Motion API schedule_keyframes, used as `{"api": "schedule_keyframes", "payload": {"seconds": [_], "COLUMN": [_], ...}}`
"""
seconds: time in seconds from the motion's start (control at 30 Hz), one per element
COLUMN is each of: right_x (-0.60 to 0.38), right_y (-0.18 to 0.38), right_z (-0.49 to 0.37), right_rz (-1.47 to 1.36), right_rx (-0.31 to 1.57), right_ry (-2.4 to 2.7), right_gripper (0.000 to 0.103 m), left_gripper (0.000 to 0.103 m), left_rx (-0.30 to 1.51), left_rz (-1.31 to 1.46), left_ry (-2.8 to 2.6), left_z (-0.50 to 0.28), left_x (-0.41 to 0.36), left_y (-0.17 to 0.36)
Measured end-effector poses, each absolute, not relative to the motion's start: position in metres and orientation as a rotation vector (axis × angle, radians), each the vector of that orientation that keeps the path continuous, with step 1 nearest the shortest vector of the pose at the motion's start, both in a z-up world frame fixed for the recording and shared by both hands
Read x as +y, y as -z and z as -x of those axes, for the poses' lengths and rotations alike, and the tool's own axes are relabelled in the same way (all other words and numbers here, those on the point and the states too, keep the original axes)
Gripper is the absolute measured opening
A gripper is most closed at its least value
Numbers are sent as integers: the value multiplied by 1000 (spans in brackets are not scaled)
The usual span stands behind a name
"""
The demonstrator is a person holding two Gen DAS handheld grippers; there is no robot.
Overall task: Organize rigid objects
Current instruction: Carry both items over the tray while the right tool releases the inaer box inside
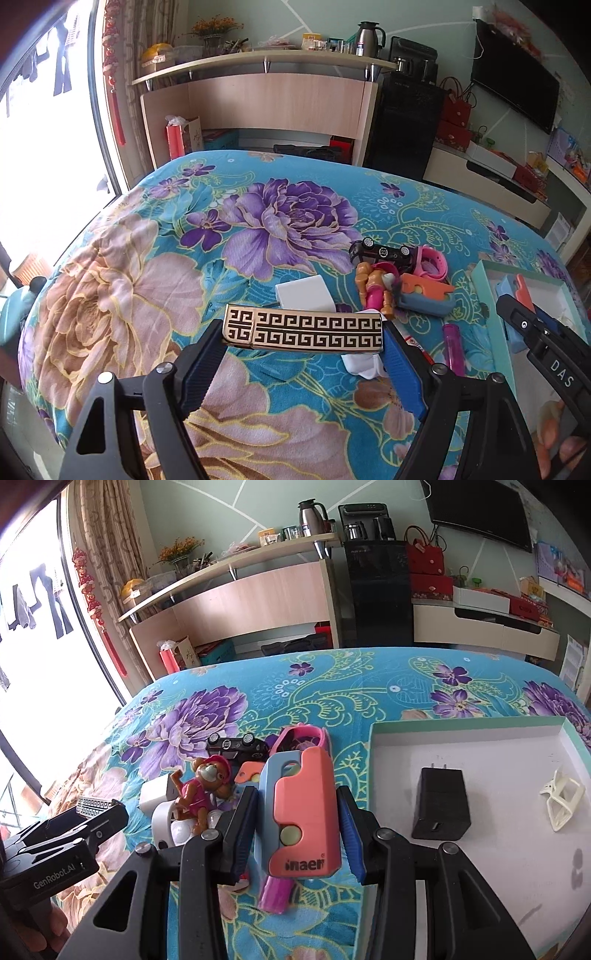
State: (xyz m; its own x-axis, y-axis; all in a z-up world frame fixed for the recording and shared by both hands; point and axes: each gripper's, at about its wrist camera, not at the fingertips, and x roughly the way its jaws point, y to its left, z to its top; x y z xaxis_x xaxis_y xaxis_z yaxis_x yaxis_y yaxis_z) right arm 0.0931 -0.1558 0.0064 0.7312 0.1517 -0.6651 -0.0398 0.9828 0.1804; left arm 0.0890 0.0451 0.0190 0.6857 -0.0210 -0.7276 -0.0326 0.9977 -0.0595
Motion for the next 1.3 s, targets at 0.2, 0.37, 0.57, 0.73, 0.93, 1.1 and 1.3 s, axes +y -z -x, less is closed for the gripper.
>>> {"api": "schedule_keyframes", "payload": {"seconds": [0.2, 0.37, 0.57, 0.73, 0.93, 1.1, 1.3], "right_x": [-201, -244, -291, -316, -334, -347, -349], "right_y": [-15, -16, -9, -2, 2, 3, 9], "right_z": [-88, -81, -70, -62, -56, -49, -52], "right_rz": [-157, -185, -284, -341, -368, -405, -395], "right_rx": [727, 739, 785, 807, 824, 828, 851], "right_ry": [58, 176, 259, 303, 322, 326, 315], "right_gripper": [44, 44, 44, 44, 44, 44, 44], "left_gripper": [84, 84, 84, 84, 84, 84, 84], "left_rx": [810, 810, 816, 825, 861, 886, 906], "left_rz": [-11, -97, -213, -287, -352, -379, -397], "left_ry": [94, 206, 339, 416, 446, 444, 438], "left_z": [-88, -84, -80, -79, -79, -81, -82], "left_x": [-3, -56, -123, -169, -202, -213, -221], "left_y": [-28, -36, -39, -30, -8, 5, 18]}}
